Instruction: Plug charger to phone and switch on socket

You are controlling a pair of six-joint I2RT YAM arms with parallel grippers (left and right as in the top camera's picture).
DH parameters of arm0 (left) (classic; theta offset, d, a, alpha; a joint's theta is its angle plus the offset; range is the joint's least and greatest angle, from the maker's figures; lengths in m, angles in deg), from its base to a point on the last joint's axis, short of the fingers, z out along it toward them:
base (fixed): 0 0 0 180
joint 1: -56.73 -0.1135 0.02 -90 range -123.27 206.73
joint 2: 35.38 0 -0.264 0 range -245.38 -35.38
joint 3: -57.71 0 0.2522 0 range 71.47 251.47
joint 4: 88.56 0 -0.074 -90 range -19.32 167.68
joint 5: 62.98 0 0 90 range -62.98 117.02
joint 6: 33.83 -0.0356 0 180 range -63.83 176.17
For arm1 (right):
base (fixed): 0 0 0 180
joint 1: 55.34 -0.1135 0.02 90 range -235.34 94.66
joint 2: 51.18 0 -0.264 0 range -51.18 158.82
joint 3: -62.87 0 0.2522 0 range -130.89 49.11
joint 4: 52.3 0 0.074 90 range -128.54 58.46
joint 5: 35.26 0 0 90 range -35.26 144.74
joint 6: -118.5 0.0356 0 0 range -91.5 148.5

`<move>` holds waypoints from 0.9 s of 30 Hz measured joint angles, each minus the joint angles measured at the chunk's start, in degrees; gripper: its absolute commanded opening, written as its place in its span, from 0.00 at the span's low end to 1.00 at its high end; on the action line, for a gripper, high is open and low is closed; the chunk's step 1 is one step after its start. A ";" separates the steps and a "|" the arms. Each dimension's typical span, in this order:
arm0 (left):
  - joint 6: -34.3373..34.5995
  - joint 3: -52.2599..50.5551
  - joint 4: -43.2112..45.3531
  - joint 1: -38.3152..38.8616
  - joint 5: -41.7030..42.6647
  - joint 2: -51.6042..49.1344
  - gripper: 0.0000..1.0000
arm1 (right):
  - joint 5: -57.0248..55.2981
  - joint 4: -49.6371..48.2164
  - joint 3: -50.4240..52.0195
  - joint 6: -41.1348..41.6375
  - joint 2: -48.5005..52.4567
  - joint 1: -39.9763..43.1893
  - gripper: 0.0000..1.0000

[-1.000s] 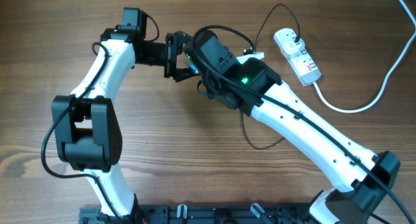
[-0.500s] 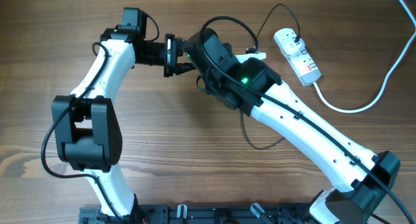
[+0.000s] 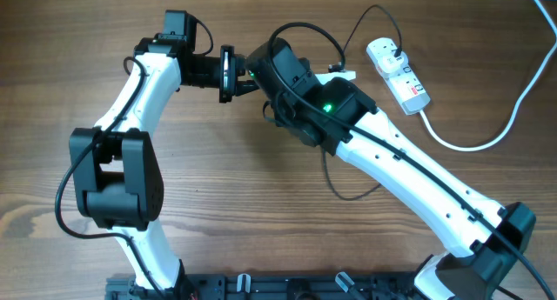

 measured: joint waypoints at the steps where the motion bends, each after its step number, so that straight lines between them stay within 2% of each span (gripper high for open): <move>1: 0.00 0.00 0.02 0.00 0.00 0.00 0.30 | 0.20 0.02 0.00 0.00 0.00 -0.02 0.05; 15: 0.00 0.00 0.00 0.00 0.00 0.00 0.27 | 0.83 -0.02 0.00 -0.68 0.00 0.00 0.04; 19: 0.11 0.00 -0.02 0.00 -0.02 0.00 0.15 | 0.76 -0.37 0.00 -1.09 0.00 0.00 0.04; 21: -0.09 0.00 0.00 0.00 -0.02 0.00 0.05 | 0.55 -0.70 0.00 -1.05 0.00 0.07 0.04; 23: -1.01 0.00 0.31 0.00 -0.02 0.00 0.04 | 0.59 -0.98 -0.02 -0.37 0.00 0.28 0.05; 24: -1.66 0.00 0.72 0.00 0.00 0.02 0.04 | 0.70 -1.07 -0.02 -0.15 0.00 0.42 0.06; 27: -2.12 0.00 0.74 0.00 0.04 0.04 0.04 | 0.81 -1.16 -0.02 -0.37 0.00 0.44 0.25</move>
